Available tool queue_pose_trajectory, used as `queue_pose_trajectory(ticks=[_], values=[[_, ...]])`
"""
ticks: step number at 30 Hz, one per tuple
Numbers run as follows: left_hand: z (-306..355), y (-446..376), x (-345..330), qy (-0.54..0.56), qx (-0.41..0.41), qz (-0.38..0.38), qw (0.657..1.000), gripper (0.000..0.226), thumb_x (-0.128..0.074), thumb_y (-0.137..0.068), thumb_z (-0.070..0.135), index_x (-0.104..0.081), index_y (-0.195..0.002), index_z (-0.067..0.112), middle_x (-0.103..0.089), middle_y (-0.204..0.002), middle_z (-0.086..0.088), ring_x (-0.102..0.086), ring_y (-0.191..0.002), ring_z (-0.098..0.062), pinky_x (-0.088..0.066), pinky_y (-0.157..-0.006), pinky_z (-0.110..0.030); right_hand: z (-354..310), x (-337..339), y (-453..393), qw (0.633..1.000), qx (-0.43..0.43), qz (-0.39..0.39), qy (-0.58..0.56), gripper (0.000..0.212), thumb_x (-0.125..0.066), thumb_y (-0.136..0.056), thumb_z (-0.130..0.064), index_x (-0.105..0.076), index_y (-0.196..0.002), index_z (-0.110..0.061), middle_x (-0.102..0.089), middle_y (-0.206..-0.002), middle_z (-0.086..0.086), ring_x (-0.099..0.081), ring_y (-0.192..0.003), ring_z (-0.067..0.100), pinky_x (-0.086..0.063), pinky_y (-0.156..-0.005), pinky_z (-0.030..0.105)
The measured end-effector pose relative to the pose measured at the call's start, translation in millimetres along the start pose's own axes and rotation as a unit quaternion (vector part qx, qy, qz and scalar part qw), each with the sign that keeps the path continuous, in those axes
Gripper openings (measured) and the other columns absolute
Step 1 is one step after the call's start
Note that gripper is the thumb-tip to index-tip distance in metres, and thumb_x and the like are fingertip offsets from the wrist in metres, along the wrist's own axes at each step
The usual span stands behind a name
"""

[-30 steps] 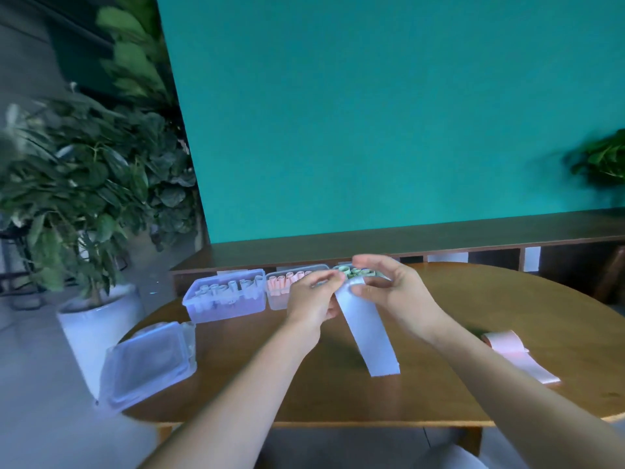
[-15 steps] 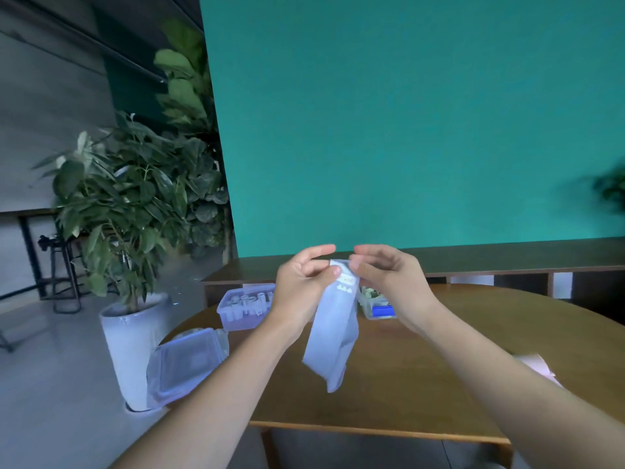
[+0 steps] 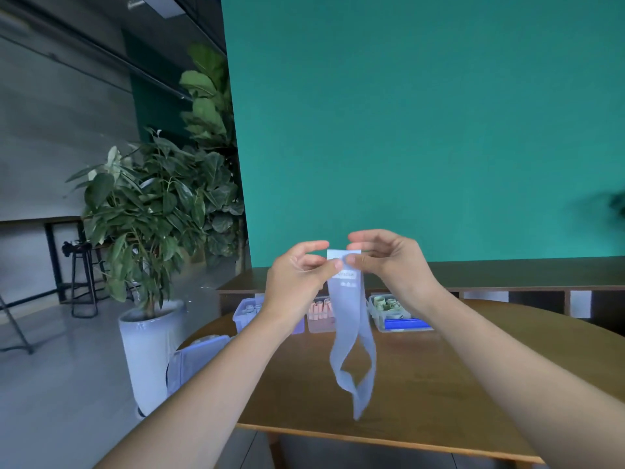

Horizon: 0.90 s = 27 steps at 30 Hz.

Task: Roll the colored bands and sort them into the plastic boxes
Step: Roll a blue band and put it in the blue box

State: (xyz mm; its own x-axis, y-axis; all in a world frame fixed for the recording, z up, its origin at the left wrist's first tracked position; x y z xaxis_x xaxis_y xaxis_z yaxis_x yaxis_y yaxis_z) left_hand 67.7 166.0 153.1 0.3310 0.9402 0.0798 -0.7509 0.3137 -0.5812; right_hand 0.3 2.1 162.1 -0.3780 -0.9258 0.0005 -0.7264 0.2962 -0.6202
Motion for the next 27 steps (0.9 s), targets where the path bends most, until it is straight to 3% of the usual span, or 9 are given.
queue_pose_trajectory(ticks=[3,8,12,14,19,27], values=[[6.0,-2.1,1.6,-0.044,-0.019,-0.020,0.999,0.020,-0.079,-0.086,0.030,-0.077,-0.105,0.027,-0.076,-0.094,0.006,-0.072,-0.089,-0.013,-0.056,-0.085,-0.034,-9.2,-3.1,-1.7,1.000,0.000,-0.015,-0.013,0.031,-0.080,-0.081,0.001,-0.072,-0.109,-0.009,-0.077,-0.098,0.006,-0.073,-0.084,0.013,-0.056,-0.079,0.018],[18.0,-4.0,3.3,-0.044,-0.031,-0.019,0.998,0.011,-0.074,-0.091,0.025,-0.080,-0.097,0.019,-0.078,-0.090,0.007,-0.072,-0.089,-0.008,-0.055,-0.084,-0.028,-17.9,-2.2,-0.5,1.000,0.002,-0.022,-0.003,0.032,-0.080,-0.082,-0.003,-0.071,-0.112,-0.009,-0.077,-0.103,0.009,-0.071,-0.080,0.016,-0.056,-0.078,0.023],[19.5,-5.4,3.3,-0.038,-0.014,-0.014,0.999,0.010,-0.074,-0.090,0.022,-0.079,-0.096,0.015,-0.078,-0.088,0.004,-0.074,-0.085,-0.011,-0.055,-0.076,-0.025,-10.2,-0.3,2.8,0.998,-0.033,-0.036,0.045,0.022,-0.083,-0.082,-0.010,-0.073,-0.101,-0.006,-0.074,-0.082,0.011,-0.057,-0.064,0.015,-0.045,-0.058,0.022],[18.4,-4.3,4.5,-0.047,-0.010,-0.028,0.998,0.012,-0.073,-0.092,0.023,-0.079,-0.097,0.013,-0.078,-0.087,0.003,-0.074,-0.080,-0.011,-0.054,-0.069,-0.023,-6.0,2.5,5.0,0.996,-0.055,-0.046,0.057,0.019,-0.083,-0.082,-0.016,-0.074,-0.093,-0.004,-0.068,-0.069,0.003,-0.052,-0.060,0.013,-0.041,-0.055,0.018],[10.8,-0.2,5.9,-0.042,-0.003,-0.047,0.998,0.015,-0.074,-0.090,0.018,-0.077,-0.096,0.005,-0.076,-0.078,-0.002,-0.060,-0.051,-0.001,-0.044,-0.052,-0.017,7.4,7.2,9.5,0.992,-0.086,-0.094,0.023,0.012,-0.079,-0.086,-0.021,-0.076,-0.082,-0.011,-0.067,-0.066,-0.002,-0.052,-0.058,0.012,-0.039,-0.055,0.023],[-67.1,-5.1,-0.6,-0.061,0.090,-0.070,0.992,0.007,-0.074,-0.089,0.009,-0.077,-0.095,0.005,-0.075,-0.080,-0.004,-0.061,-0.053,-0.002,-0.044,-0.049,-0.016,84.3,7.8,4.2,0.982,-0.130,-0.118,0.071,0.021,-0.077,-0.088,-0.023,-0.077,-0.092,-0.002,-0.062,-0.065,0.007,-0.052,-0.055,0.010,-0.038,-0.050,0.018]])
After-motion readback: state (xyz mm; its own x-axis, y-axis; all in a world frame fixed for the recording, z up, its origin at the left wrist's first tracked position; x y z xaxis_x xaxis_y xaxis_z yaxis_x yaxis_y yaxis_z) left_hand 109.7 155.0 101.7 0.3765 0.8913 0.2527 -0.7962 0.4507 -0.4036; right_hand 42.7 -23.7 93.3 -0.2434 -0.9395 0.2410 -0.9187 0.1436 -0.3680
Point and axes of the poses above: each hand's wrist, its own y-axis away from the middle knuckle, its own x-axis out of the back of the hand, z = x × y, the point moved 3 cm from there along -y, towards the middle knuckle
